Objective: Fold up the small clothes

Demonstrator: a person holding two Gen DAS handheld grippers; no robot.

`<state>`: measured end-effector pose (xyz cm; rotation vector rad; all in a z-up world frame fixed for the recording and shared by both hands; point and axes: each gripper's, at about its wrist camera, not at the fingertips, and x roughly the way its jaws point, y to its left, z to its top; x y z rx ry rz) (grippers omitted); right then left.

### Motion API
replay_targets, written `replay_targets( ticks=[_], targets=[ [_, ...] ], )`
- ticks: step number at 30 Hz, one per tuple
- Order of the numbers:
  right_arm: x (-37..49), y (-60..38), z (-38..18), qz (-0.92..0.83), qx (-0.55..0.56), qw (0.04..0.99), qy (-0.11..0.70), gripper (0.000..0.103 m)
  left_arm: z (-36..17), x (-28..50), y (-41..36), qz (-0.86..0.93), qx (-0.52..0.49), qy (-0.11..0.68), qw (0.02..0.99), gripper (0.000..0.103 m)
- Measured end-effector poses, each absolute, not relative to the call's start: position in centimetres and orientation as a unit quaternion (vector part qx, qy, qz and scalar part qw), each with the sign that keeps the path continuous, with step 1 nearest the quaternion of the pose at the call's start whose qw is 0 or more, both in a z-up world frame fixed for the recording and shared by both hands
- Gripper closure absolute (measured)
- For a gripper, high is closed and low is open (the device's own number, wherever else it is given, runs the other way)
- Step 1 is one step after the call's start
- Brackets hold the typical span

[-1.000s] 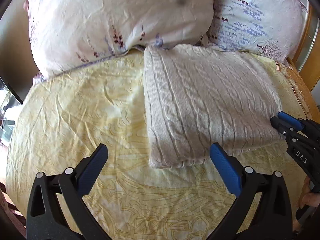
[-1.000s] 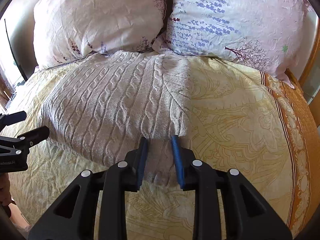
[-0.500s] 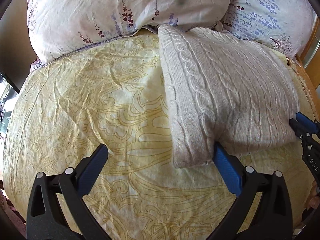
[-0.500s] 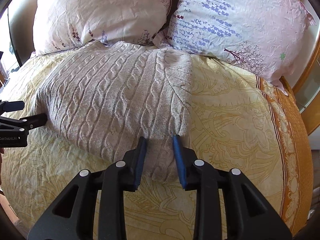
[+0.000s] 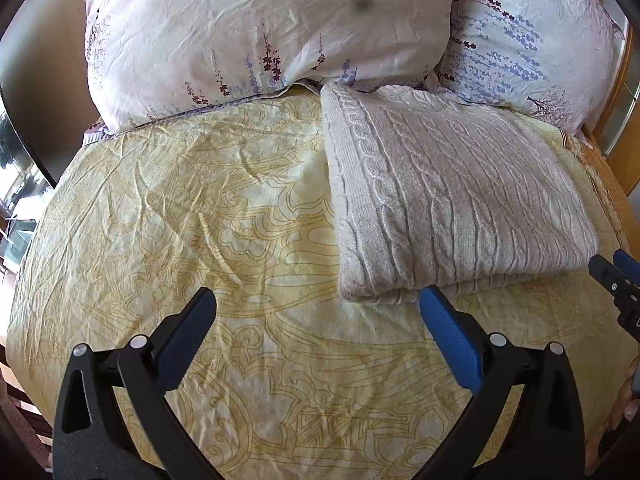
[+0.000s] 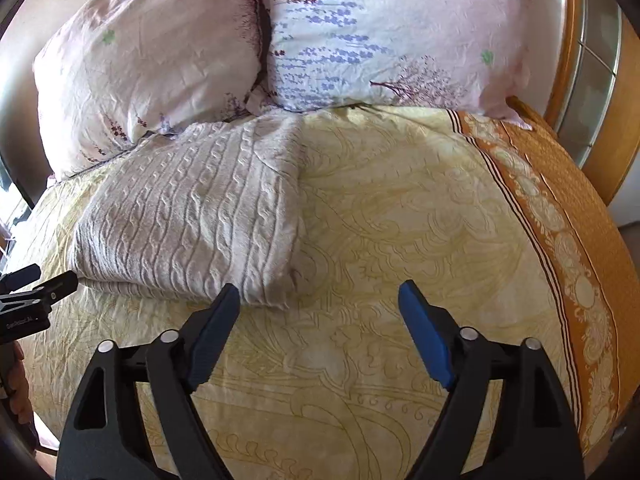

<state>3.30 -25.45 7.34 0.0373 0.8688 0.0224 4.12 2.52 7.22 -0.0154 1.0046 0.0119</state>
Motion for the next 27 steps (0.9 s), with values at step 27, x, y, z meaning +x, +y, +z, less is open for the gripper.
replay_targets(
  ticks=[27],
  targets=[
    [3.6,-22.5,3.9,0.012,-0.014,0.879,0.477,0.001,4.1,3.9,2.7,0.013,-0.016,0.527,0.85,0.002]
  ],
)
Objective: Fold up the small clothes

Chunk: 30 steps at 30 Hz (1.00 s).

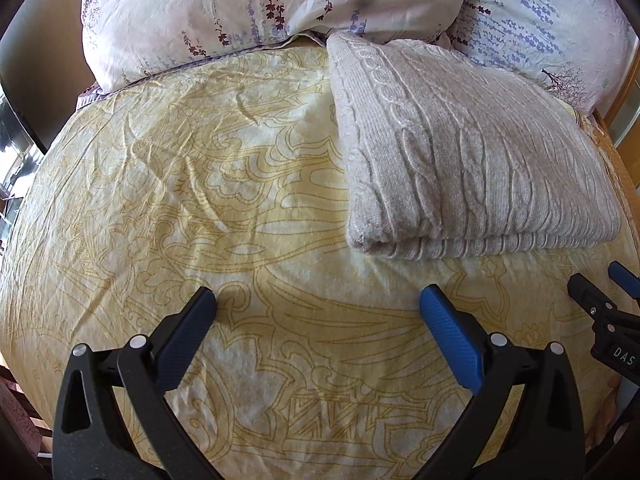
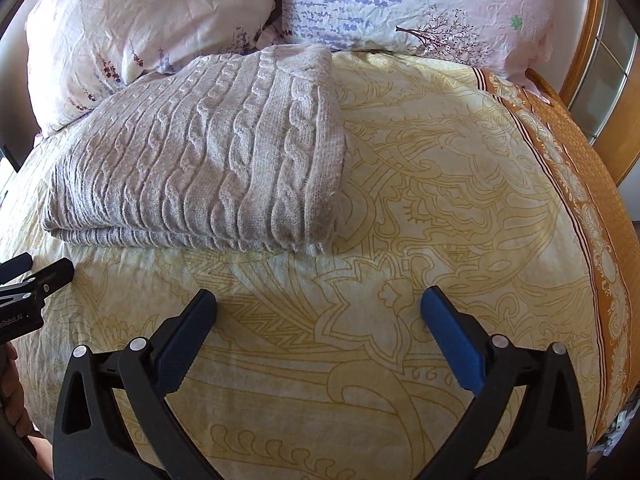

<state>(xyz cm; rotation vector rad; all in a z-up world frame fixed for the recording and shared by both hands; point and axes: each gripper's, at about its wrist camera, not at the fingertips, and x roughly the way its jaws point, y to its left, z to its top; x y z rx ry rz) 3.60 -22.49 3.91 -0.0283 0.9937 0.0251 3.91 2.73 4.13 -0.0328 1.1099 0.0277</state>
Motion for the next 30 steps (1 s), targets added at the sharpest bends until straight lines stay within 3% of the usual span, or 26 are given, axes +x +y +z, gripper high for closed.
replay_targets(
  ticks=[30],
  targets=[
    [3.59,-22.49,3.98,0.015,-0.016,0.88,0.474,0.001,4.1,4.0,2.38,0.015,-0.018,0.533,0.846,0.002]
  ],
)
